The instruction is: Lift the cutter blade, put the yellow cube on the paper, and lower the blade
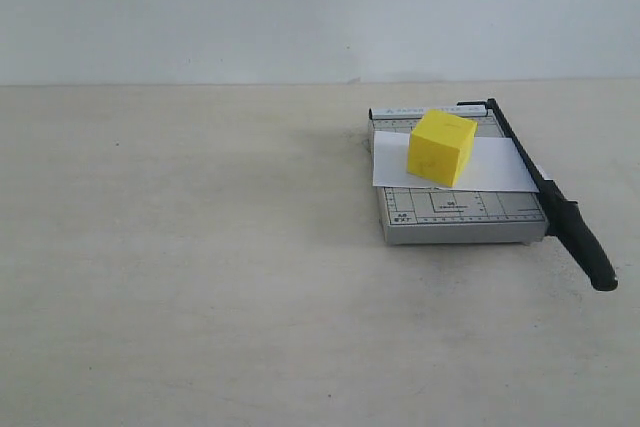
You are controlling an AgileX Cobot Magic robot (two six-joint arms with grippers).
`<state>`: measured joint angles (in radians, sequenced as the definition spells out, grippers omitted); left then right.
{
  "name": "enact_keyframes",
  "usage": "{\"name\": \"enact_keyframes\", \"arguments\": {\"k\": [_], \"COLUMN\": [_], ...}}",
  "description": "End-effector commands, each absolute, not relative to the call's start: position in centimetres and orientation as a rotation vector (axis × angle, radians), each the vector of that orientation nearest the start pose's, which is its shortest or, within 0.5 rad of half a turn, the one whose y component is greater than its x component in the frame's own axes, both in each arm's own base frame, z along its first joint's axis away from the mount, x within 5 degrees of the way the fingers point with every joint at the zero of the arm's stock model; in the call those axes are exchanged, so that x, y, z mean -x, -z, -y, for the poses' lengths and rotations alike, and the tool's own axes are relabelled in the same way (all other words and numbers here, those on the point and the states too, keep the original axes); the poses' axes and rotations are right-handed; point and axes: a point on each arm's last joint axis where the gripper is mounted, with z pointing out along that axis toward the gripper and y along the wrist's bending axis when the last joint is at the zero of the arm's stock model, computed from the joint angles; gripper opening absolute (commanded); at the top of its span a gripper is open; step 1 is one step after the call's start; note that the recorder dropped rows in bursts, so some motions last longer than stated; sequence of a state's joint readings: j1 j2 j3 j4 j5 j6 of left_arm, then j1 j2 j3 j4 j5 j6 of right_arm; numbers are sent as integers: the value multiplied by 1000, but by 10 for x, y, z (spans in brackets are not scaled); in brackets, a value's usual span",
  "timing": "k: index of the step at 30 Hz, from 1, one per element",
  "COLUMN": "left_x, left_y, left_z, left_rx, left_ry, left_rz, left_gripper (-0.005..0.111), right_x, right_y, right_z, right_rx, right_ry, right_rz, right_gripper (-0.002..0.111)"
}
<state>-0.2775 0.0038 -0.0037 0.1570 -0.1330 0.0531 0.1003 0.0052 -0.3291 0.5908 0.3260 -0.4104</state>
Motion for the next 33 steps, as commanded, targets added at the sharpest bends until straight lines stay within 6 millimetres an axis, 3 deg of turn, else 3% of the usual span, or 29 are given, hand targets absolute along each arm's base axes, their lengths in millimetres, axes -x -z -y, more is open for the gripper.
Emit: {"name": "enact_keyframes", "arguments": {"k": [1,4,8,12,20,33], "left_x": [-53,-55,-52,-53,-53,-53], "left_y": [-222,-207,-181,-181,-181,-181], "left_z": [16,14,10,7,7,7], "left_rx": [-330,-347,-223,-80,-71,-71], "left_ry": [80,58,135,206,214,215], "left_rz": [-1350,-1518,-1825,-1848,-1848,-1845], "left_gripper": [4,4,4,4,4,4], "right_x": [-25,-25,-34,-48,-54,-55], "right_y": [-295,-295,-272,-232,-201,-197], "right_z": [-19,-19,-20,-15,-13,-11], "right_rx": [107,107,101,91,28,-24], "right_ry": [-342,-342,-340,-247,-254,-265], "right_rz": [-1434,-1437,-1506,-1588,-1655,-1664], "right_gripper": [0,0,0,0,0,0]}}
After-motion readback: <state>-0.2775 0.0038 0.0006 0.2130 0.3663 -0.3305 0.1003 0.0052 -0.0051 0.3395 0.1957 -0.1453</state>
